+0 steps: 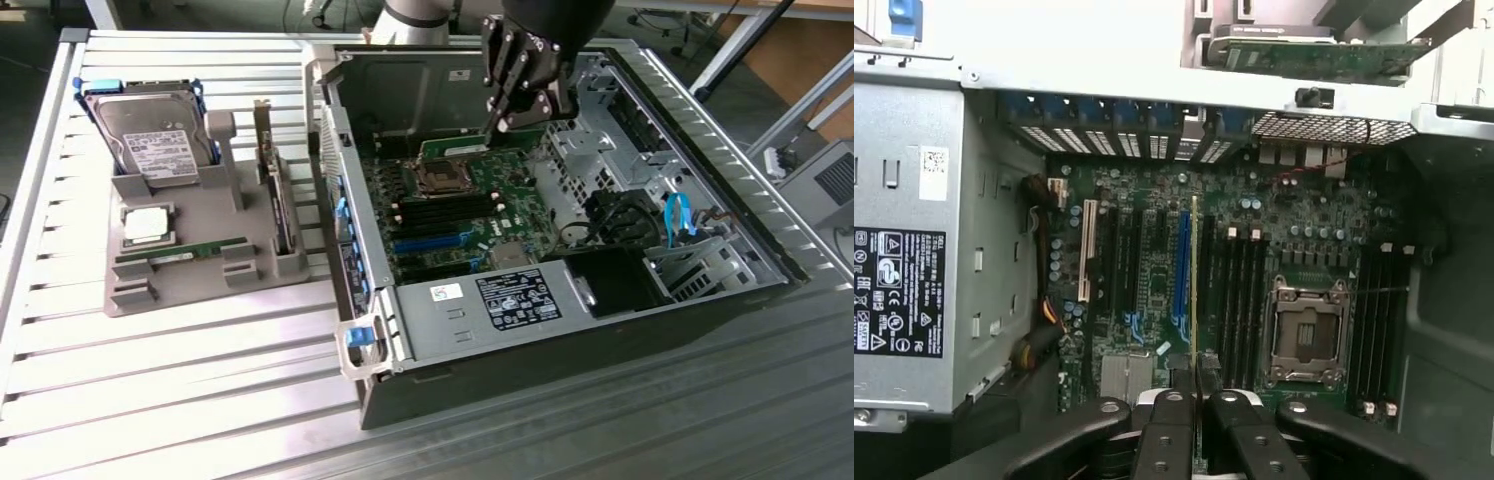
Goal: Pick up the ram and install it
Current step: 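Pick up the ram and move it above insertion slot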
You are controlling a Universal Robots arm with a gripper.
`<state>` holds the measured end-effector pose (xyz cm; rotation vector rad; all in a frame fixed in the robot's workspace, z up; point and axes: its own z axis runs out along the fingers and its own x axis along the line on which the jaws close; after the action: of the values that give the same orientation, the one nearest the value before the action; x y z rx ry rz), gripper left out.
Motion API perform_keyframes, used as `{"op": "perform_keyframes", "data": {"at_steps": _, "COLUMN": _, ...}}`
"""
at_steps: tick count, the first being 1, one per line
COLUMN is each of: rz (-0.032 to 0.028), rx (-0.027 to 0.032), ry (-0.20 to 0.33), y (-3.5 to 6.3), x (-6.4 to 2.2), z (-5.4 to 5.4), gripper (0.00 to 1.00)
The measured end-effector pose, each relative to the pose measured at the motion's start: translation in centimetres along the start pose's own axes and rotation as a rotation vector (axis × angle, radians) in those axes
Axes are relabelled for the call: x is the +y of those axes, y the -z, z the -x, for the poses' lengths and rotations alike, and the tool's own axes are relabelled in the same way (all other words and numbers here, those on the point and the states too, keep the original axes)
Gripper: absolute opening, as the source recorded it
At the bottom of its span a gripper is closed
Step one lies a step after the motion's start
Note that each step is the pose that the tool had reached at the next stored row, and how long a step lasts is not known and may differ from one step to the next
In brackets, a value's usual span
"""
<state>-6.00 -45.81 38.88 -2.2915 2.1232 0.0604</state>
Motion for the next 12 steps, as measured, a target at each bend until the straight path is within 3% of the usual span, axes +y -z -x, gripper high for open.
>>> {"op": "perform_keyframes", "data": {"at_steps": 6, "rz": 0.0004, "rx": 0.0000, "ry": 0.000, "y": 0.04, "x": -2.12, "z": -0.2, "gripper": 0.11}}
{"op": "perform_keyframes", "data": {"at_steps": 9, "rz": 0.0007, "rx": -0.0001, "ry": 0.000, "y": 0.06, "x": -3.59, "z": -0.3, "gripper": 0.11}}
{"op": "perform_keyframes", "data": {"at_steps": 12, "rz": 0.0008, "rx": -0.0001, "ry": 0.000, "y": 0.07, "x": -4.37, "z": -0.3, "gripper": 0.11}}
